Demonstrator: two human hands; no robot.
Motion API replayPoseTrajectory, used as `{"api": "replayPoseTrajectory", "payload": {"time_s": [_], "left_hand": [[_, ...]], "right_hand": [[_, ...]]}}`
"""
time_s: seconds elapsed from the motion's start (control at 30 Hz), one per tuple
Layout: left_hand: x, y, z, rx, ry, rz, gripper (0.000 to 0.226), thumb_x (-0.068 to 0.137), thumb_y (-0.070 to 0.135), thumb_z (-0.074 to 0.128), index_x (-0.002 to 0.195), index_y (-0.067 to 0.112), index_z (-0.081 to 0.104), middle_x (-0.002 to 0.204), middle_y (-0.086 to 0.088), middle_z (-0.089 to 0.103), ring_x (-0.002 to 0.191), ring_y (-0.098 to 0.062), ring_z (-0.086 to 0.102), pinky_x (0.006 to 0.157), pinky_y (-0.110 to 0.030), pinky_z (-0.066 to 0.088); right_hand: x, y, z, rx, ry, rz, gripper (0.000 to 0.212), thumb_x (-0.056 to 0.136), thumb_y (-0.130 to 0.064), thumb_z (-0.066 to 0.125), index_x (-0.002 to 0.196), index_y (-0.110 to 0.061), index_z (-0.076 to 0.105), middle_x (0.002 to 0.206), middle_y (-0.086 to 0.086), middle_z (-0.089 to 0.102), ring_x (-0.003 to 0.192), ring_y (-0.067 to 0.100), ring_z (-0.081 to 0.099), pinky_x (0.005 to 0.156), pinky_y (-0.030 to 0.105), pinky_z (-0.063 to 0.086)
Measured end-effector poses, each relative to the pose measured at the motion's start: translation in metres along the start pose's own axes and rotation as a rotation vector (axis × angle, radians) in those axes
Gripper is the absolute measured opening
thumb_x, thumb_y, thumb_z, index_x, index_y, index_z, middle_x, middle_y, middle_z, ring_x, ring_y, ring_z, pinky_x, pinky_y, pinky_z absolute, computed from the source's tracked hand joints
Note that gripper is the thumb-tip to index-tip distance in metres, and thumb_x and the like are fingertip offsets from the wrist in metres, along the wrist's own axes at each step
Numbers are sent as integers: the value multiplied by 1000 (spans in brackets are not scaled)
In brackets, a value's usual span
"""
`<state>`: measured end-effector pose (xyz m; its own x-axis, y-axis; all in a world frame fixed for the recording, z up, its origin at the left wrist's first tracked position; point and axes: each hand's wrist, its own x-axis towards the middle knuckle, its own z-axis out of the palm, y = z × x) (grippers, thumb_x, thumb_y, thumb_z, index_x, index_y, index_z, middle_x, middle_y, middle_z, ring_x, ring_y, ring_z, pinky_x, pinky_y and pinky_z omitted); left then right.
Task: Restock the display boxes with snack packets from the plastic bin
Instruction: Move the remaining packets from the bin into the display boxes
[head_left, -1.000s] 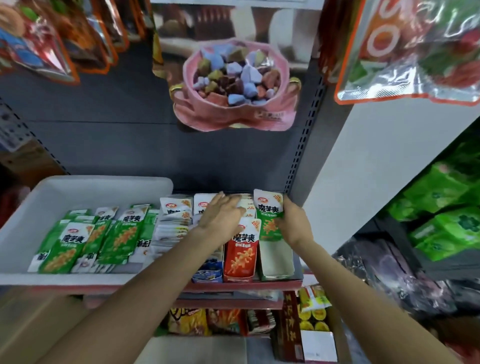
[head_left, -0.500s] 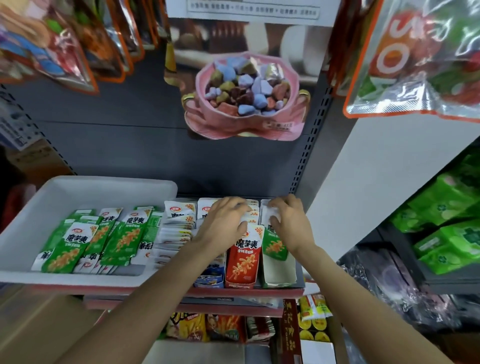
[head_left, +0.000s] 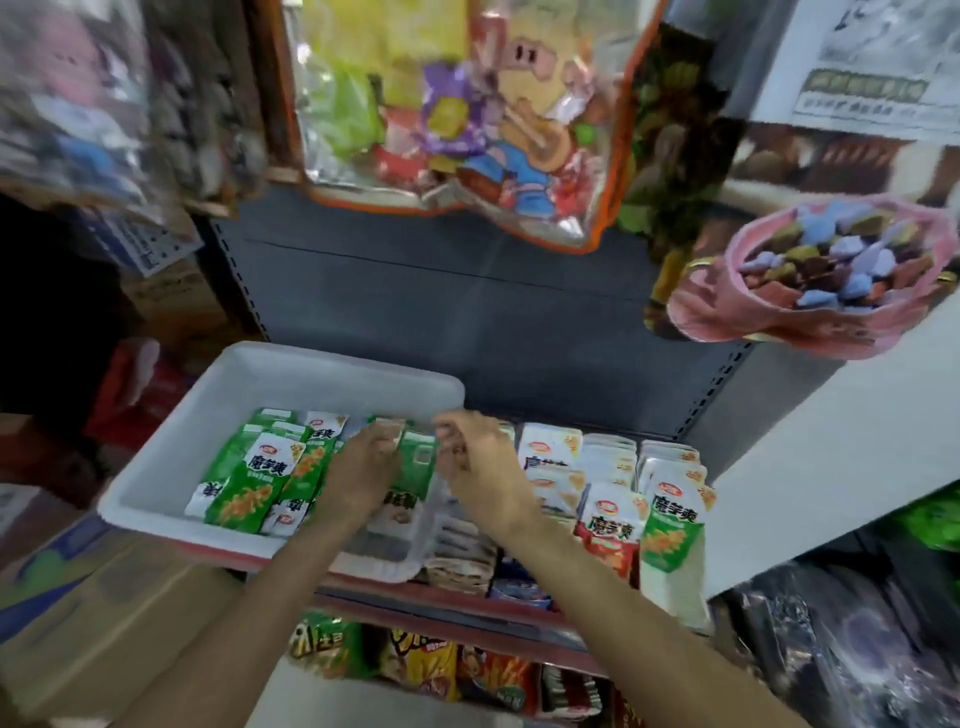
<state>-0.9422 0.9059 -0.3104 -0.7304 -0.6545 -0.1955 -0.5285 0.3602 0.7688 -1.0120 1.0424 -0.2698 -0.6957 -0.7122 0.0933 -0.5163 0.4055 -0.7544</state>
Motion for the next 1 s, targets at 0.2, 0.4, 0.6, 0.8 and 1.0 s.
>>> {"api": "replayPoseTrajectory", "payload": {"time_s": [0.2, 0.4, 0.6, 0.8, 1.0], "left_hand": [[40, -78, -30, 237, -228, -203, 28, 91, 49, 52, 89, 21, 58, 84, -1, 63, 69, -10, 55, 62, -18, 42], [67, -113, -42, -45, -388, -299, 20, 83, 21, 62, 95, 5, 62, 93, -16, 65, 81, -26, 63, 78, -35, 50], [72, -101, -43, -17, -416, -397, 13, 92, 17, 54, 98, 6, 54, 87, -5, 52, 70, -13, 46, 70, -31, 45], [74, -102, -35, -71, -403, -457, 24, 89, 26, 62, 90, 2, 57, 88, -9, 57, 75, -17, 52, 66, -29, 45], [63, -79, -45, -296, -295, -404, 18, 87, 28, 65, 89, 10, 60, 93, -9, 58, 82, -19, 55, 74, -28, 49]], "right_hand": [[45, -27, 87, -57, -302, 280, 42, 90, -13, 55, 130, -6, 46, 120, 15, 59, 91, 26, 59, 74, 34, 49], [64, -9, 134, 92, -322, 673, 32, 95, -20, 52, 120, -2, 59, 122, 14, 61, 116, 28, 56, 94, 28, 43], [75, -1, 153, 150, -121, 870, 26, 93, -19, 57, 111, 0, 58, 110, 14, 63, 101, 26, 63, 81, 28, 51], [78, -7, 145, 133, -72, 866, 22, 91, -8, 58, 110, 2, 62, 111, 16, 66, 102, 25, 64, 74, 23, 47], [73, -17, 130, 309, -4, 737, 33, 90, 7, 48, 66, -15, 55, 69, -3, 54, 73, 14, 52, 70, 25, 43]]}}
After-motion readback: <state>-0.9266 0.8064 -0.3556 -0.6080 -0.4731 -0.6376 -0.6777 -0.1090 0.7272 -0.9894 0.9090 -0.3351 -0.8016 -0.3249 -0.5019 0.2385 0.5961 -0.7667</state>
